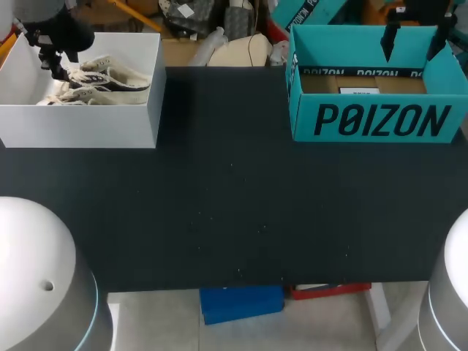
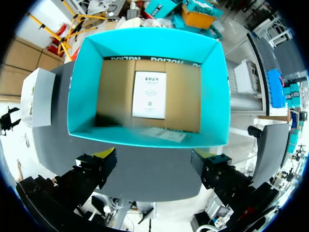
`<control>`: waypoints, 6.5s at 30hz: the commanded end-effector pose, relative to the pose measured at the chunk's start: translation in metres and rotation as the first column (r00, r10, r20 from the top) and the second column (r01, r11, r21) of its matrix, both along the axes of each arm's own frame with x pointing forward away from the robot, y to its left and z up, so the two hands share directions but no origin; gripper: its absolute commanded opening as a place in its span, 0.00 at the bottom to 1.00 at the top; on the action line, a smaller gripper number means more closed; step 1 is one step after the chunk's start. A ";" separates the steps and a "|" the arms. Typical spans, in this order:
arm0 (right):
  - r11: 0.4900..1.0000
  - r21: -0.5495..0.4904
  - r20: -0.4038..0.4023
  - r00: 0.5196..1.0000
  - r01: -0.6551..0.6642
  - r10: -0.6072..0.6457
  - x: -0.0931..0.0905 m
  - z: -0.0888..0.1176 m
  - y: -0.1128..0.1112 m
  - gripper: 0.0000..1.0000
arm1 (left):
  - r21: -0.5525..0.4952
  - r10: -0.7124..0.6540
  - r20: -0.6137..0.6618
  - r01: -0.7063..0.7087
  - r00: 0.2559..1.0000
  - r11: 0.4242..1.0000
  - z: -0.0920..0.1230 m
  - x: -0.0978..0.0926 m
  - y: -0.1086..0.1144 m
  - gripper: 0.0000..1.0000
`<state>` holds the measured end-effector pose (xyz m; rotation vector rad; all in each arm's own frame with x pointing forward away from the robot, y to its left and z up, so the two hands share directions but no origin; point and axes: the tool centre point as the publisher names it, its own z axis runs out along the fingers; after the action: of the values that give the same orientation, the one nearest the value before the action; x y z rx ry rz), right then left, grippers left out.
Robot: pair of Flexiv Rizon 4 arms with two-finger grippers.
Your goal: Take the shoe out of the shoebox, open the shoe tongue, remove and reinsert the insole, then place the shoe into the shoebox
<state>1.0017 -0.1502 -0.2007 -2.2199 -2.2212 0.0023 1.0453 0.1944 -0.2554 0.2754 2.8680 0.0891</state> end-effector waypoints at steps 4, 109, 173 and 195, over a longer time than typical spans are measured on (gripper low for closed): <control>1.000 0.000 0.000 1.000 0.000 0.000 0.000 0.000 0.000 1.00 | -0.021 0.045 -0.046 -0.046 0.998 0.999 -0.041 0.030 -0.002 0.46; 1.000 0.000 0.000 1.000 0.000 0.000 0.000 0.000 0.000 1.00 | -0.040 0.118 -0.151 -0.125 0.981 0.991 0.013 -0.181 -0.303 0.00; 1.000 0.000 0.000 1.000 0.000 0.000 0.000 0.000 0.000 1.00 | -0.618 -0.303 -0.209 0.114 0.930 0.778 -0.007 -0.207 -0.261 1.00; 1.000 0.000 0.000 1.000 0.000 0.000 0.000 0.000 0.000 1.00 | -0.661 -0.330 -0.215 0.112 0.919 0.742 -0.003 -0.208 -0.227 1.00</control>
<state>1.0016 -0.1502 -0.2008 -2.2195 -2.2208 0.0013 0.8375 -0.0325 -0.2578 0.5239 2.9215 -1.0636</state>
